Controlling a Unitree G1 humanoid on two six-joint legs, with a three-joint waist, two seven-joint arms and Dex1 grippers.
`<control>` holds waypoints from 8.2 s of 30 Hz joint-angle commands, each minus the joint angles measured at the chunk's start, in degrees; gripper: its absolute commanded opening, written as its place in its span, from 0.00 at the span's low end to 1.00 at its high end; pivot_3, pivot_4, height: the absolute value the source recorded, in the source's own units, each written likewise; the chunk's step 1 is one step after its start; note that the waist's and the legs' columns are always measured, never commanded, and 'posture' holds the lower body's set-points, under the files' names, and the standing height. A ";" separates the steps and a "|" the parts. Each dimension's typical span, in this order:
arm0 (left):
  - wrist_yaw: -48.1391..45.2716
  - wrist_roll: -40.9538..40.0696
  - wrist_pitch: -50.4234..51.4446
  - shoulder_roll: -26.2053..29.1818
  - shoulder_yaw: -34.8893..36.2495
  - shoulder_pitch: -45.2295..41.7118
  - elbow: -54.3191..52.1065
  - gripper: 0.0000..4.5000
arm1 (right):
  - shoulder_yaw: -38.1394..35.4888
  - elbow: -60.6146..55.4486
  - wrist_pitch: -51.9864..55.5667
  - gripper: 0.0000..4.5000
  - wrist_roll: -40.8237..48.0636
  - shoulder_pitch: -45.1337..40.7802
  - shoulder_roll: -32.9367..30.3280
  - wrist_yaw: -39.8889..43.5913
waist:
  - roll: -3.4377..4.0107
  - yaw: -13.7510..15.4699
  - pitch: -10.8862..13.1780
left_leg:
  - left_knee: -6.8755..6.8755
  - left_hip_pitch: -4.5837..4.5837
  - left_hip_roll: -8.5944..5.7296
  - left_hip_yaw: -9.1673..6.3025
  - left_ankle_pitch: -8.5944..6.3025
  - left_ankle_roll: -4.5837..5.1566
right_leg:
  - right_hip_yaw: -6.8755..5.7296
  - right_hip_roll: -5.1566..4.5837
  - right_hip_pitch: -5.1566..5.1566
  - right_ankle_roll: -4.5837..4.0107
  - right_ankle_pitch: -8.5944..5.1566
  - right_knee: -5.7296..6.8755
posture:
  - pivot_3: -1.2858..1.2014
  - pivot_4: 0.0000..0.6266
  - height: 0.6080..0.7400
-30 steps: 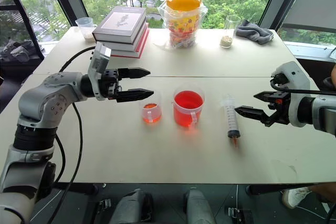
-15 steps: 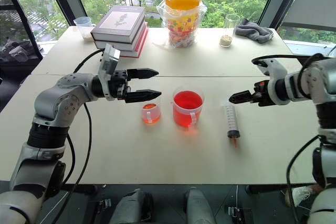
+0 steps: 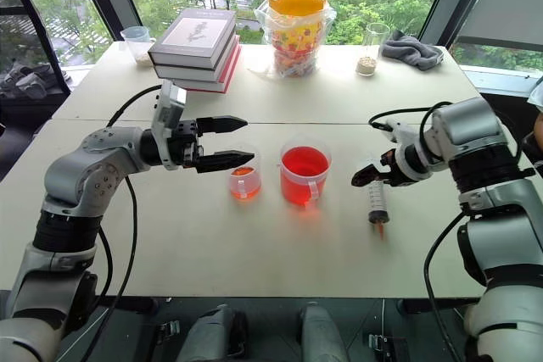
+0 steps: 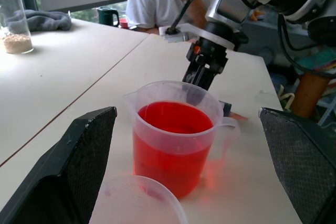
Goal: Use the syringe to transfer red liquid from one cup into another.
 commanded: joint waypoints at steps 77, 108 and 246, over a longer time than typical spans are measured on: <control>-11.95 11.04 -14.87 -18.86 -3.64 -32.52 38.24 0.94 | -22.59 -51.87 -66.51 0.33 -6.10 43.93 29.66 -12.76 | -0.01 0.06 -0.01 | 0.05 -0.07 0.02 -0.28 0.09 -0.15 | -0.19 0.17 0.04 0.03 0.03 0.11 | 0.52 0.24 1.00; -9.12 10.79 -18.19 -18.68 0.32 -38.73 42.16 0.25 | -20.59 -51.03 -63.41 0.33 -4.21 45.74 28.95 -11.22 | -0.01 0.07 -0.01 | 0.05 -0.08 0.01 -0.30 0.09 -0.15 | -0.19 0.17 0.04 0.03 0.03 0.11 | 0.52 0.24 1.00; -14.59 7.58 -7.34 -0.98 0.53 -24.65 25.86 0.01 | -12.52 -34.89 -68.48 0.33 -5.74 26.29 39.97 -3.93 | -0.01 -0.23 -0.01 | 0.03 0.14 0.06 -0.22 0.15 -0.25 | -0.20 0.17 0.15 0.04 0.03 0.29 | 0.52 0.24 1.00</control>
